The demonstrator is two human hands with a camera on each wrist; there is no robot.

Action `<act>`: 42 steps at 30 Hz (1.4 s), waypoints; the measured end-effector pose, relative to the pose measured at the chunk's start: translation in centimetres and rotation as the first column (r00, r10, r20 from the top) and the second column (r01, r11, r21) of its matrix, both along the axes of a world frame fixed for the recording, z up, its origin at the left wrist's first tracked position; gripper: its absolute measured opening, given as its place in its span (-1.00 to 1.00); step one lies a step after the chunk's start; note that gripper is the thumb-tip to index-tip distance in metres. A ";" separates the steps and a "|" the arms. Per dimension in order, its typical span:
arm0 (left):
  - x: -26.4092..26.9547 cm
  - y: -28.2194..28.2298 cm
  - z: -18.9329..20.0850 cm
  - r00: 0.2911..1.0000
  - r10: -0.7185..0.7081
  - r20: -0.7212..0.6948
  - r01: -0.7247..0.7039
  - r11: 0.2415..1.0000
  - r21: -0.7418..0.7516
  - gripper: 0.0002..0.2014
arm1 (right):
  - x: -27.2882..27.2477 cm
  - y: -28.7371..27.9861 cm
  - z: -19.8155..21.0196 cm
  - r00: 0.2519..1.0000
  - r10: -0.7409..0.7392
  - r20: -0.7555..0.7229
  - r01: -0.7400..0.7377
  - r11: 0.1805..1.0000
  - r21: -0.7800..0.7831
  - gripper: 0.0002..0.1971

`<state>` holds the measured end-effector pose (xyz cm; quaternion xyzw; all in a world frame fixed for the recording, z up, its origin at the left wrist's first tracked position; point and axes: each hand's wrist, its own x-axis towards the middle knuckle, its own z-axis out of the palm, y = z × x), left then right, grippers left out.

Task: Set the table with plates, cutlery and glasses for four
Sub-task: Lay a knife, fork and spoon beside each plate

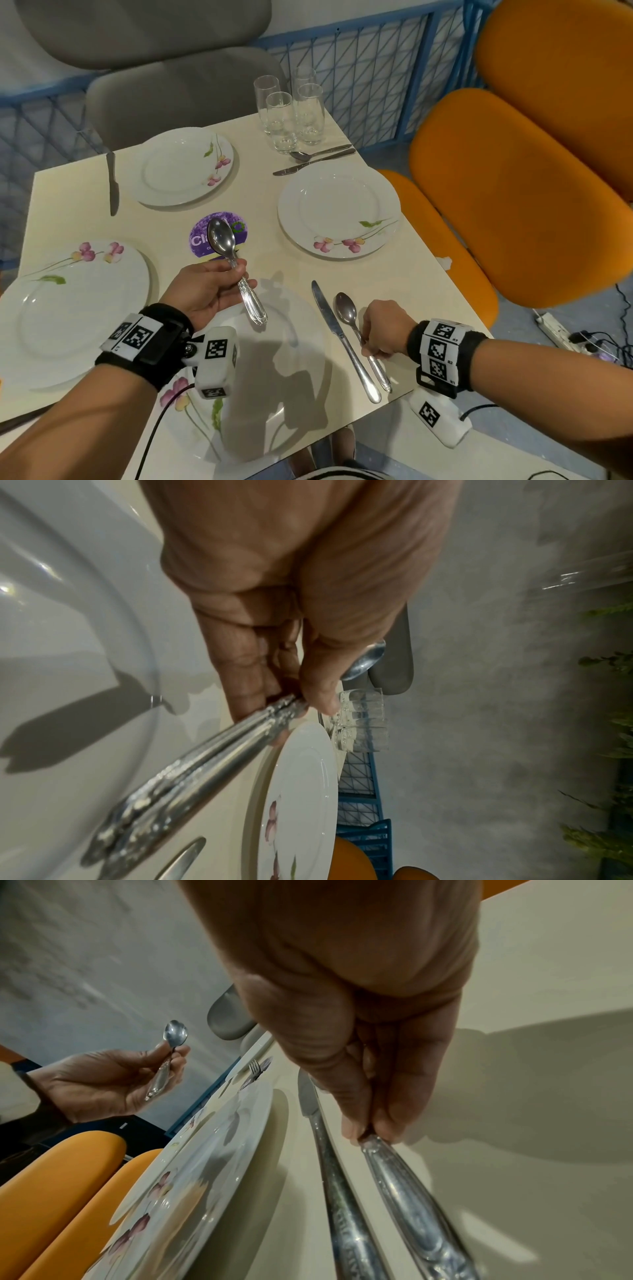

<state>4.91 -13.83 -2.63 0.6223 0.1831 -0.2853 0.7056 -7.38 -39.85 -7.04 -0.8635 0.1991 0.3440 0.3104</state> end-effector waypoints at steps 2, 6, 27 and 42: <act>0.0 0.2 0.0 1.000 0.004 -0.001 -0.004 1.000 -0.005 -0.89 | 0.0 0.1 0.1 1.000 0.003 -0.002 -0.003 1.000 -0.004 -0.90; -0.3 0.6 0.1 1.000 0.004 -0.008 -0.004 1.000 -0.008 -0.89 | 0.1 0.3 0.3 1.000 -0.010 -0.020 0.009 1.000 -0.007 -0.93; -5.1 3.9 0.7 0.994 0.098 0.041 -0.099 0.995 0.013 -0.89 | 9.3 12.3 7.5 0.902 0.144 0.408 -0.283 0.909 0.305 -0.89; -12.7 18.2 1.2 0.964 0.230 0.130 -0.249 0.956 0.157 -0.70 | 6.2 29.2 5.7 0.994 0.105 0.042 -0.102 0.675 0.730 -0.90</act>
